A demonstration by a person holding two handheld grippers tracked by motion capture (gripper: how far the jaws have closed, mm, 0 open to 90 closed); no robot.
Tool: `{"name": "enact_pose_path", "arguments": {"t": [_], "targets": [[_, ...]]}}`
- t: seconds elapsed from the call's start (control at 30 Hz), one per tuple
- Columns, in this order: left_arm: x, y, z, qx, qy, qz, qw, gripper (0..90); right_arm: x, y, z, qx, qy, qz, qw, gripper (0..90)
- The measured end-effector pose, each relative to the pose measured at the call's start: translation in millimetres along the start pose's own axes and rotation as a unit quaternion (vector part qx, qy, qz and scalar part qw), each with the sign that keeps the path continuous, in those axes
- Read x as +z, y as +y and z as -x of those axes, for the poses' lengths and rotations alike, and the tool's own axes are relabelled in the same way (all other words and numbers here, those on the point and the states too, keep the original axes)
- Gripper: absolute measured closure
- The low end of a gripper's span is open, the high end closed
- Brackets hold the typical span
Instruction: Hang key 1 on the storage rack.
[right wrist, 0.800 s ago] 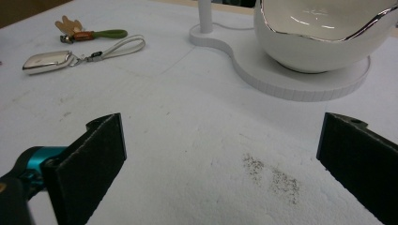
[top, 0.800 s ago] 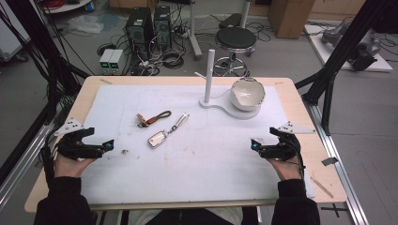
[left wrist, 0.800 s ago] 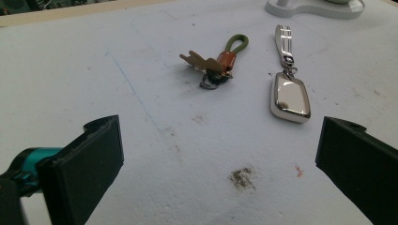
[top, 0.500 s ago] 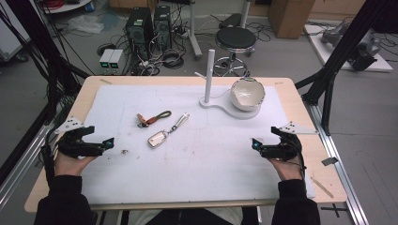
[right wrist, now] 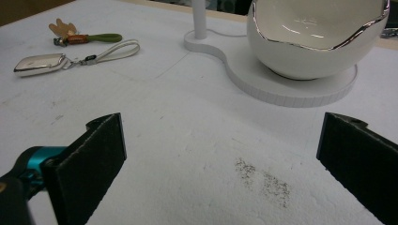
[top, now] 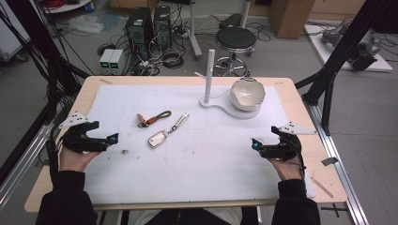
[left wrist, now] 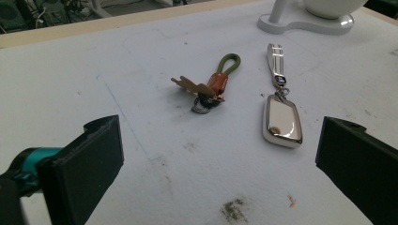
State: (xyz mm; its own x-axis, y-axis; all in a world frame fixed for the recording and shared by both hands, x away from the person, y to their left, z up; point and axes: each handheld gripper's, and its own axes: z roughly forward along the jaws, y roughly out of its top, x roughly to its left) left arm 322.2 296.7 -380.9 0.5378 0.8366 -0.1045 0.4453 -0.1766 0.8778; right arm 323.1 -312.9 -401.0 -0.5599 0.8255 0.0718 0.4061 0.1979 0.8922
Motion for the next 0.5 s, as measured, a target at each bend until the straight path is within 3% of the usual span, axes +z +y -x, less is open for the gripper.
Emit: {"name": "enact_pose_path", "arguments": {"t": [0.2,0.33,0.5], "targets": [[3.9,10.4,1.4,0.012,0.000,-0.011,0.9999,1.7,1.5,-0.3,-1.7,-0.006,-0.002,-0.002,1.0000,0.6],[4.8,15.6,0.1,0.008,-0.002,-0.009,0.9999,1.7,1.5,-0.6,-1.8,-0.006,-0.005,-0.001,1.0000,0.7],[14.1,21.1,-2.8,0.007,-0.005,-0.027,0.9996,1.7,1.1,-0.4,-2.3,-0.005,-0.005,0.003,1.0000,0.7]]}}
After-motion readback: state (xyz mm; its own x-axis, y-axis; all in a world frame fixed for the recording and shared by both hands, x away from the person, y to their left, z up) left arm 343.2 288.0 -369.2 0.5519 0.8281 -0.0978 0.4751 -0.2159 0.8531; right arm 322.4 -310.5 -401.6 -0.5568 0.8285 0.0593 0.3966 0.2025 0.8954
